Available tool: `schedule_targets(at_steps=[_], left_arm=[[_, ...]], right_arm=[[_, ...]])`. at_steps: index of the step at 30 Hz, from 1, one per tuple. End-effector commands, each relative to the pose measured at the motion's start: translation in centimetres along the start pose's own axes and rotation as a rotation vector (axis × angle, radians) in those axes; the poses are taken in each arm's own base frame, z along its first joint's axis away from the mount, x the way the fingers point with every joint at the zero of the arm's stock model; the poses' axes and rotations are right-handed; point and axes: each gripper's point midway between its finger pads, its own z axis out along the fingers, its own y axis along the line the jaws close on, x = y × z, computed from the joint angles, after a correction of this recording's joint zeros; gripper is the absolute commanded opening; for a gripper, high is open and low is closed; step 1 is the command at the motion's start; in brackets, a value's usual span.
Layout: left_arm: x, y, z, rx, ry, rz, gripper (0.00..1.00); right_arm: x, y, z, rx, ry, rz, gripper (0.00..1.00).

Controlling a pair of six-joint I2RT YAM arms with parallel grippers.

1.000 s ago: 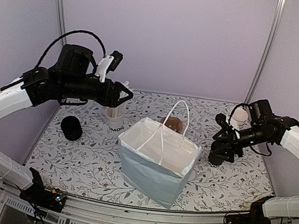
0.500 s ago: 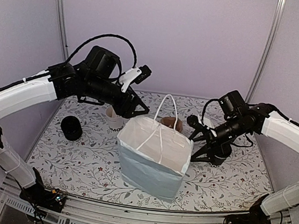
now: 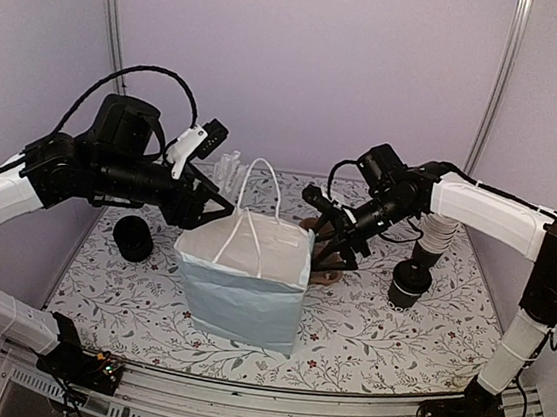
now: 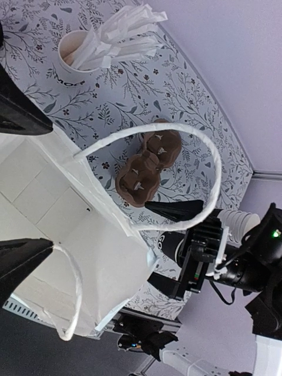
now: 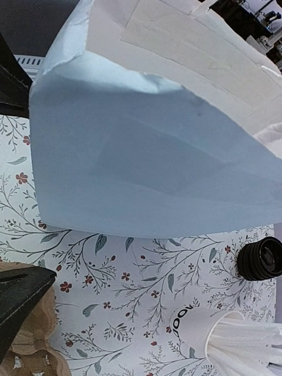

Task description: Pack the takeout coffee

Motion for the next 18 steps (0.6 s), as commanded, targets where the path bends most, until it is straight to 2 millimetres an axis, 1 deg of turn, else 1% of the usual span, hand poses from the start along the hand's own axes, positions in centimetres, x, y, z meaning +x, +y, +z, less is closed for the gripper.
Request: schedule_targets(at_steps=[1,4,9,11,13,14,15,16,18], left_arm=[[1.1,0.7,-1.6,-0.059,-0.002,-0.038,0.62],[1.0,1.3,-3.2,-0.102,-0.044,-0.057,0.62],[0.8,2.6,-6.2,-0.186,-0.131,-0.101,0.62],[0.6,2.9,-7.6,-0.207,-0.181,-0.132,0.62],[0.6,3.2,-8.2,-0.221,-0.212,-0.161,0.62],[0.5,3.3,-8.4,-0.226,-0.224,-0.173,0.62],[0.6,3.4,-8.5,-0.229,-0.231,-0.182,0.62],[0.6,3.5,-8.6,-0.233,-0.238,-0.189,0.62],[0.7,3.7,-8.6,-0.247,-0.24,-0.196,0.62]], right_arm=[[-1.0,-0.2,0.7,-0.03,0.013,0.038,0.9],[0.3,-0.6,0.6,0.004,0.047,0.051,0.9],[3.0,-1.0,-1.2,0.056,0.057,0.103,0.91],[4.2,-1.9,-1.7,0.088,0.068,0.141,0.91],[5.2,-3.3,-1.8,0.157,0.1,0.174,0.86],[5.5,-3.9,-1.7,0.185,0.113,0.202,0.82],[5.8,-4.6,-1.7,0.215,0.126,0.214,0.74],[6.2,-5.4,-1.5,0.24,0.141,0.238,0.62],[6.8,-7.0,-1.3,0.297,0.168,0.28,0.34]])
